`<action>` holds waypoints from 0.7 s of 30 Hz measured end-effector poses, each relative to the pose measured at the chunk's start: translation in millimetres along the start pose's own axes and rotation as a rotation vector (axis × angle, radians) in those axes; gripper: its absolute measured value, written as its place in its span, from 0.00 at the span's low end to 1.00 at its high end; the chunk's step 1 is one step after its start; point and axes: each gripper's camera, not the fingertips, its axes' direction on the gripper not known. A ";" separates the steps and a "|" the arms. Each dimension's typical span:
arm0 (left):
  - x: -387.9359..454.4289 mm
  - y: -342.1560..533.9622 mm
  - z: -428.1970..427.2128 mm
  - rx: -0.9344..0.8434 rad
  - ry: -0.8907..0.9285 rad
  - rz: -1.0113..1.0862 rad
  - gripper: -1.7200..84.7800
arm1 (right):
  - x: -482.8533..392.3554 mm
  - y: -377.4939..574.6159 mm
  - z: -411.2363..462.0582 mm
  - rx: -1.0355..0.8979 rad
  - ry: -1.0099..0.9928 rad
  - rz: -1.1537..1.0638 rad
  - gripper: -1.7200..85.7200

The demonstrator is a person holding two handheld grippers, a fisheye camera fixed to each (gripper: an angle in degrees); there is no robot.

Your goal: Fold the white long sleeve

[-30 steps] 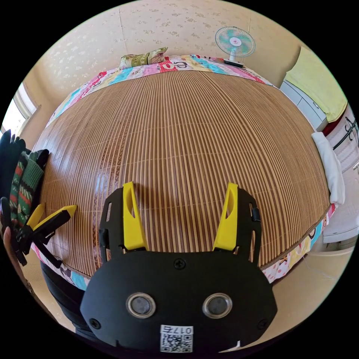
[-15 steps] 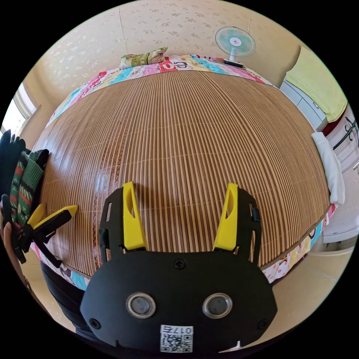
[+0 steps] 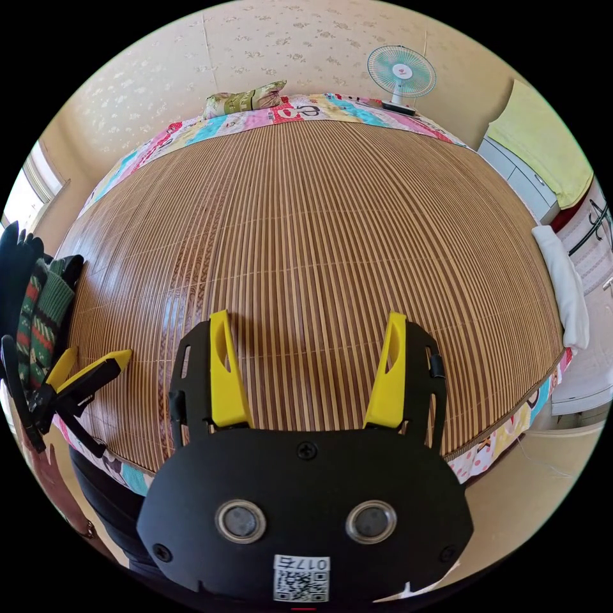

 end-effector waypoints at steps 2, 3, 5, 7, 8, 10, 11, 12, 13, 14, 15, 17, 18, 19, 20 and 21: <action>-2.3 1.1 -0.3 0.000 0.000 0.000 0.47 | 1.0 0.4 0.5 0.000 0.000 0.000 0.38; -2.9 1.3 -0.4 0.000 0.000 0.000 0.47 | 1.6 0.6 0.8 0.000 0.000 0.000 0.38; -4.7 2.0 -0.2 0.000 0.000 0.000 0.47 | 2.5 0.9 1.3 0.000 0.000 0.000 0.38; -5.8 2.4 0.3 0.000 -0.001 0.000 0.47 | 3.6 1.3 1.9 0.000 0.001 0.001 0.38; -6.4 2.5 0.7 0.000 -0.001 0.000 0.46 | 3.9 1.4 2.0 0.000 0.001 0.001 0.38; -7.1 2.6 1.6 0.000 -0.001 -0.001 0.46 | 5.0 1.7 2.5 0.000 0.001 0.001 0.38; -7.4 2.6 2.3 0.000 -0.001 -0.001 0.46 | 5.2 1.7 2.6 0.000 0.001 0.001 0.38; -7.5 2.5 2.7 0.000 -0.001 -0.001 0.46 | 5.7 1.8 2.8 0.000 0.001 0.001 0.38; -7.7 2.3 3.7 0.000 -0.001 -0.001 0.46 | 6.2 1.9 3.0 0.000 0.001 0.001 0.38; -7.8 2.1 4.7 0.001 -0.001 -0.001 0.46 | 6.4 2.0 3.2 0.000 0.001 0.001 0.38; -7.7 2.0 5.3 0.001 -0.001 -0.001 0.46 | 6.9 2.0 3.3 0.000 0.001 0.002 0.38; -7.4 1.2 7.8 0.001 -0.001 -0.001 0.46 | 7.5 2.1 3.6 0.000 0.001 0.002 0.38; -7.2 0.9 8.5 0.001 -0.001 -0.001 0.46 | 7.8 2.1 3.8 0.000 0.001 0.002 0.38; -6.8 0.4 10.0 0.001 -0.001 -0.001 0.46 | 8.2 2.2 3.9 0.000 0.001 0.002 0.38; -6.3 -0.3 11.6 0.001 -0.001 -0.001 0.46 | 8.3 2.2 4.0 0.000 0.001 0.002 0.38; -6.0 -0.6 12.5 0.001 -0.001 -0.001 0.47 | 8.6 2.1 4.1 0.000 0.001 0.002 0.38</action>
